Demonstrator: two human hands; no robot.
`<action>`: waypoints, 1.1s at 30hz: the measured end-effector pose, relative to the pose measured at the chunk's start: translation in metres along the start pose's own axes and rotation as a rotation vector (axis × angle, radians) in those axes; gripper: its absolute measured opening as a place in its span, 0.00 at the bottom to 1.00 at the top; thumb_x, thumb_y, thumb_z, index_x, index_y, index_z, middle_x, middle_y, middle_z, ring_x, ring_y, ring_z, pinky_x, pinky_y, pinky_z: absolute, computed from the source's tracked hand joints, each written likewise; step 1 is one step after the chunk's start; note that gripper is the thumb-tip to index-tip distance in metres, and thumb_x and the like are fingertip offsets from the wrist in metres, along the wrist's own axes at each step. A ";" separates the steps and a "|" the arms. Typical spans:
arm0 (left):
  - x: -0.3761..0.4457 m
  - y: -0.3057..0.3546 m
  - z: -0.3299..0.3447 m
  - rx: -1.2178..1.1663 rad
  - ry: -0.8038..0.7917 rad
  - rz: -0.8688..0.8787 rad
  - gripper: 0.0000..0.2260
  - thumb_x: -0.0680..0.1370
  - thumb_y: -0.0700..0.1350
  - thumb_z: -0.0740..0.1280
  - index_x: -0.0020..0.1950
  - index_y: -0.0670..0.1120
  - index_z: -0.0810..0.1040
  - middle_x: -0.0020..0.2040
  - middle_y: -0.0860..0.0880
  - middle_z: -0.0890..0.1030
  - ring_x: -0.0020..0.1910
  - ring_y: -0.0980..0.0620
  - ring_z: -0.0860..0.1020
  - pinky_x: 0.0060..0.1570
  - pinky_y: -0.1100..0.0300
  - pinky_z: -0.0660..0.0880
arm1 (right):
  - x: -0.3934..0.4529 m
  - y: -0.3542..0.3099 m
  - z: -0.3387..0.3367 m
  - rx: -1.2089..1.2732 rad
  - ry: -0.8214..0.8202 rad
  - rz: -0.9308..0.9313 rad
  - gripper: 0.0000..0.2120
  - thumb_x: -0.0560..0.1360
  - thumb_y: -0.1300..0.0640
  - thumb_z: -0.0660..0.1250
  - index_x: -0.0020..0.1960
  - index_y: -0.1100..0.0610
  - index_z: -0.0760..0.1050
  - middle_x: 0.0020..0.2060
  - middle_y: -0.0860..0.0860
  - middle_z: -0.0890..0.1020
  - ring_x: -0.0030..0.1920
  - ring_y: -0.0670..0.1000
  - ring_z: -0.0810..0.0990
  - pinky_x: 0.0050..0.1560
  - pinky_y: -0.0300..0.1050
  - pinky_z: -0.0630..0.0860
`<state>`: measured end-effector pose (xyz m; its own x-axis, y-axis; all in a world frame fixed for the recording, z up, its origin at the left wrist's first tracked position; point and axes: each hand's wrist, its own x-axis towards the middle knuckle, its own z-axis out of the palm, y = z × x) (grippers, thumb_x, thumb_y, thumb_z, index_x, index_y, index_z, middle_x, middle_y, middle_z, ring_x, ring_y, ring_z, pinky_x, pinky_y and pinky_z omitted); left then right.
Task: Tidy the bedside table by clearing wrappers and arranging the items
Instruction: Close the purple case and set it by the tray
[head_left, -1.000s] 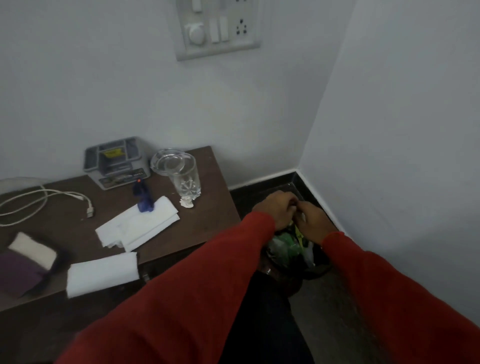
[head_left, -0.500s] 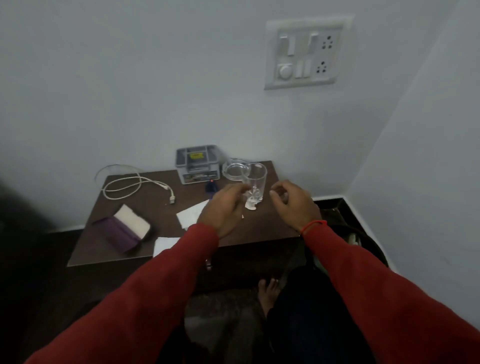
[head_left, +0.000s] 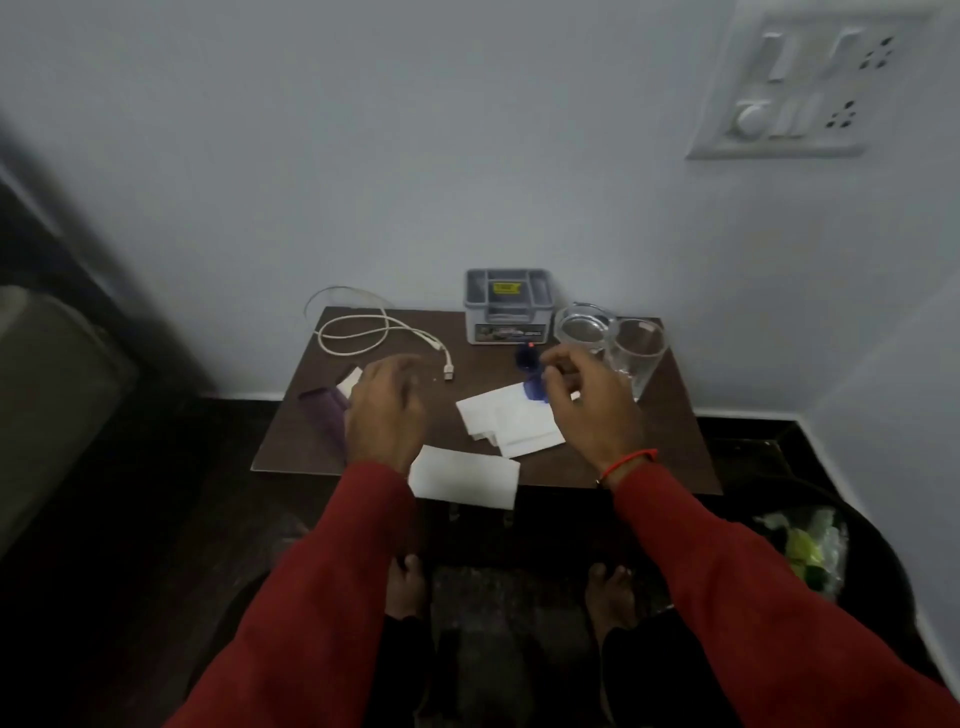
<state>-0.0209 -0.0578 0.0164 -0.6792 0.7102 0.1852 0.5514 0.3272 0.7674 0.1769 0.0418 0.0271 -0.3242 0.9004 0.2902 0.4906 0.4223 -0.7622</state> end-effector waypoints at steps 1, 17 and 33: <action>0.006 -0.002 -0.007 0.057 0.026 -0.021 0.15 0.78 0.44 0.63 0.62 0.51 0.81 0.65 0.48 0.79 0.65 0.44 0.76 0.66 0.42 0.71 | -0.001 0.002 0.009 -0.010 -0.018 -0.018 0.07 0.76 0.56 0.65 0.52 0.47 0.78 0.42 0.43 0.83 0.41 0.44 0.81 0.46 0.47 0.80; 0.053 -0.084 -0.035 0.119 -0.152 -0.609 0.34 0.76 0.48 0.73 0.76 0.40 0.60 0.70 0.34 0.74 0.68 0.34 0.74 0.67 0.45 0.71 | 0.002 0.016 0.085 -0.720 -0.779 -0.371 0.22 0.77 0.34 0.57 0.68 0.37 0.73 0.58 0.50 0.70 0.59 0.56 0.67 0.56 0.52 0.64; 0.065 -0.035 -0.015 -0.332 0.098 -0.481 0.09 0.78 0.48 0.63 0.45 0.49 0.82 0.42 0.47 0.81 0.44 0.45 0.79 0.42 0.46 0.78 | 0.056 0.042 0.081 -0.322 -0.253 -0.003 0.23 0.78 0.39 0.56 0.63 0.50 0.78 0.53 0.57 0.76 0.56 0.59 0.74 0.57 0.50 0.70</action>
<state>-0.0915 -0.0321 0.0108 -0.8653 0.4649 -0.1874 0.0003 0.3743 0.9273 0.1139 0.1011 -0.0359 -0.4946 0.8621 0.1101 0.7048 0.4719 -0.5297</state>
